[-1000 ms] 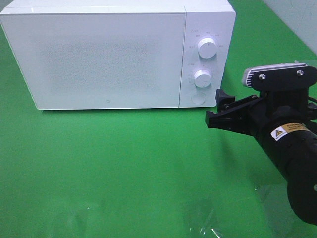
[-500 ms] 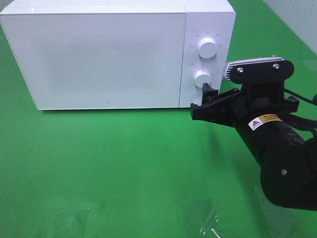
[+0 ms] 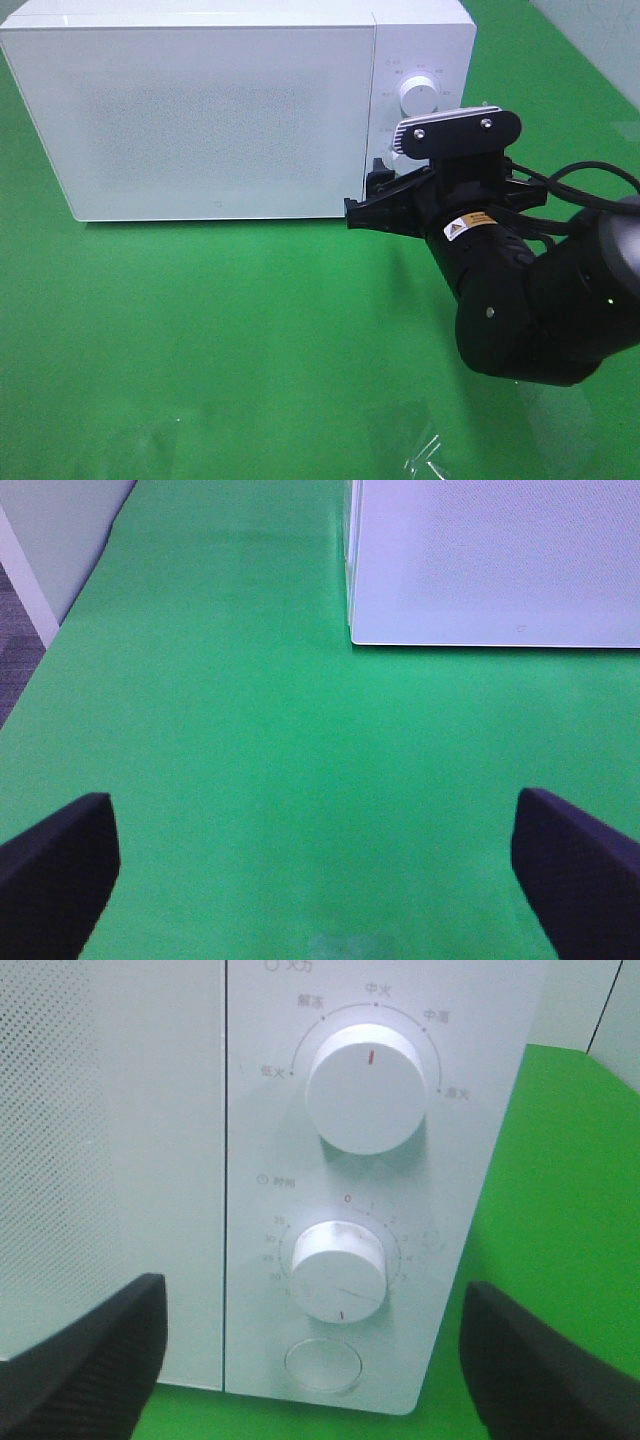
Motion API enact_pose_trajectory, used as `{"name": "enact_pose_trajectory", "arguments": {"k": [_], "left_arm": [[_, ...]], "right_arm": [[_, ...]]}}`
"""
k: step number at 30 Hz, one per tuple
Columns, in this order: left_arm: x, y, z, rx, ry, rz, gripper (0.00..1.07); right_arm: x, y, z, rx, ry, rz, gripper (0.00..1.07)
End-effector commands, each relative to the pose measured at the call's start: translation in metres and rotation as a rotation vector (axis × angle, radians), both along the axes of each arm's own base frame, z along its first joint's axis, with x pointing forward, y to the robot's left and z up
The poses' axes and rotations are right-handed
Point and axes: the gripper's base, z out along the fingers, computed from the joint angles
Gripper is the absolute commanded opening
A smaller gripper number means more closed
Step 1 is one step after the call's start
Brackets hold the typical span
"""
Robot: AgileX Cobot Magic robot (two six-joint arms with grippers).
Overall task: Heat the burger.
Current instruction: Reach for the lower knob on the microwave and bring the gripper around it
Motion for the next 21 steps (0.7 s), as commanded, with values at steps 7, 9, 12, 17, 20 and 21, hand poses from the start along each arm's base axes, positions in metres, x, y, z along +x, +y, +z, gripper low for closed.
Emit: {"name": "enact_pose_trajectory", "arguments": {"k": [7,9,12,17,20,21], "left_arm": [[-0.002,-0.001,-0.001,-0.008,-0.023,-0.001,1.00],[-0.002,-0.001,-0.001,-0.008,-0.023,-0.001,1.00],[-0.002,-0.001,-0.001,-0.007,-0.023,0.000,1.00],[-0.002,-0.001,-0.001,-0.007,-0.023,0.000,1.00],[-0.002,-0.001,-0.001,-0.008,-0.023,-0.001,1.00],[-0.002,-0.001,-0.001,-0.008,-0.023,-0.001,1.00]], "right_arm": [[0.029,0.001,0.001,0.024,-0.023,-0.055,0.76],[0.032,0.002,-0.002,0.021,-0.018,-0.058,0.76],[0.036,0.005,-0.010,0.012,0.000,-0.055,0.76],[0.041,0.009,-0.018,0.006,0.010,-0.053,0.76],[0.048,0.010,-0.023,0.007,0.023,-0.059,0.76],[0.049,0.012,-0.025,0.010,0.032,-0.057,0.76]]}}
